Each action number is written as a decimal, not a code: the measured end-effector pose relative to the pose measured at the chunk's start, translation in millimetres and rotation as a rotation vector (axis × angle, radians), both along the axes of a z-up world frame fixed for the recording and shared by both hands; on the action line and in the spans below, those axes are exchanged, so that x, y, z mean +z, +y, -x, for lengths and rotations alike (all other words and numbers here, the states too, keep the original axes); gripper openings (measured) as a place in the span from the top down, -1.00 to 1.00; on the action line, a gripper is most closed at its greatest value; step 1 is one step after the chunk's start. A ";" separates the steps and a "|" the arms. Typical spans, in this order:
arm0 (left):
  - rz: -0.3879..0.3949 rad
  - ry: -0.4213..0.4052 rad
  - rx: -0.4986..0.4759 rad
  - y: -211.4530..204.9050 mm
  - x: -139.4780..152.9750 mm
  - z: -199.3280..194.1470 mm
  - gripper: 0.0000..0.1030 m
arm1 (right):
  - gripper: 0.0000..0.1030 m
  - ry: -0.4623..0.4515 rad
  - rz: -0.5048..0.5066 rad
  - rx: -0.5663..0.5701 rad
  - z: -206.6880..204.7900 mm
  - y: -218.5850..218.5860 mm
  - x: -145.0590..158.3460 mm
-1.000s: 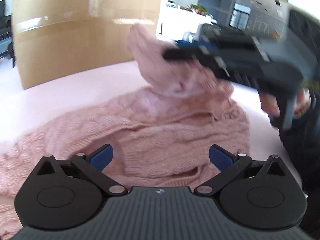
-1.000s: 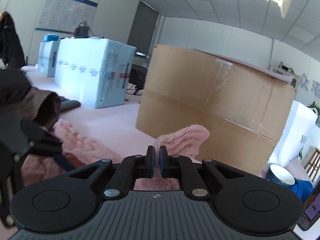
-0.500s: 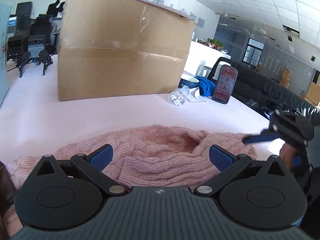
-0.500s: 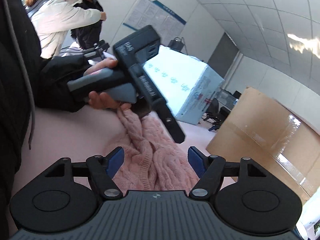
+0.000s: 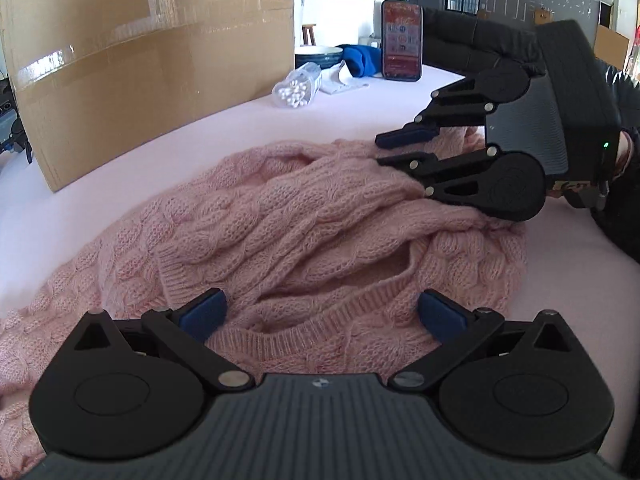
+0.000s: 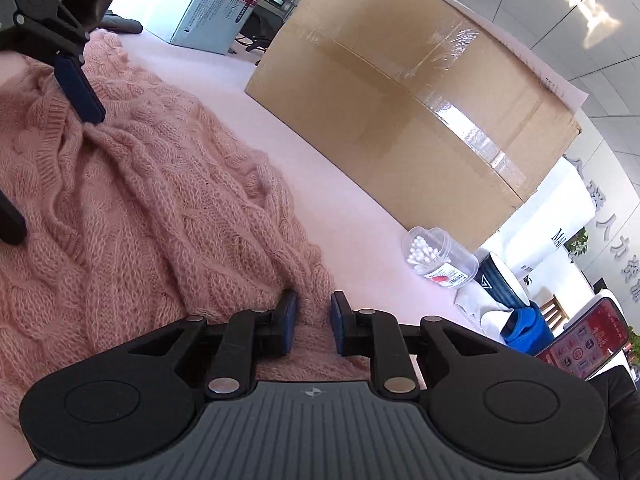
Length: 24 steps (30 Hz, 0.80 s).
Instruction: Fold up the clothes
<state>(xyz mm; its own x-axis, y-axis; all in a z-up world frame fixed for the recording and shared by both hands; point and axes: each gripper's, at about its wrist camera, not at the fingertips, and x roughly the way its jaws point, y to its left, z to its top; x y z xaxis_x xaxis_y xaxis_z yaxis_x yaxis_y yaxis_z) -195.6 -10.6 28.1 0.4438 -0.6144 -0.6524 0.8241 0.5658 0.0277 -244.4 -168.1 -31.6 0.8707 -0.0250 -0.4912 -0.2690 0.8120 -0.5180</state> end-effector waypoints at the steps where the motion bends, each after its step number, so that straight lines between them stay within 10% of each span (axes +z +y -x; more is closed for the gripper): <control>1: -0.004 -0.012 -0.004 -1.0 0.7 1.4 -1.00 | 0.41 0.003 -0.032 -0.014 -2.4 -3.7 4.0; 3: -0.002 -0.059 0.000 2.0 4.5 7.4 -1.00 | -0.18 0.011 -0.165 -0.073 -7.7 -18.4 17.6; 7: 0.099 -0.200 0.122 30.4 28.4 16.9 -1.00 | -0.74 0.077 -0.765 -0.216 -12.7 -77.4 53.4; 12: 0.148 -0.300 0.506 90.3 39.2 8.5 -1.00 | -0.75 0.076 -1.334 -0.344 50.0 -133.5 39.7; 16: 0.150 -0.291 0.730 154.1 31.4 -22.1 -1.00 | -0.75 0.096 -1.297 -0.470 95.7 -141.0 40.5; 24: 0.180 -0.059 0.818 216.9 9.2 -71.1 -1.00 | -0.75 0.245 -1.310 -0.450 93.6 -124.2 17.3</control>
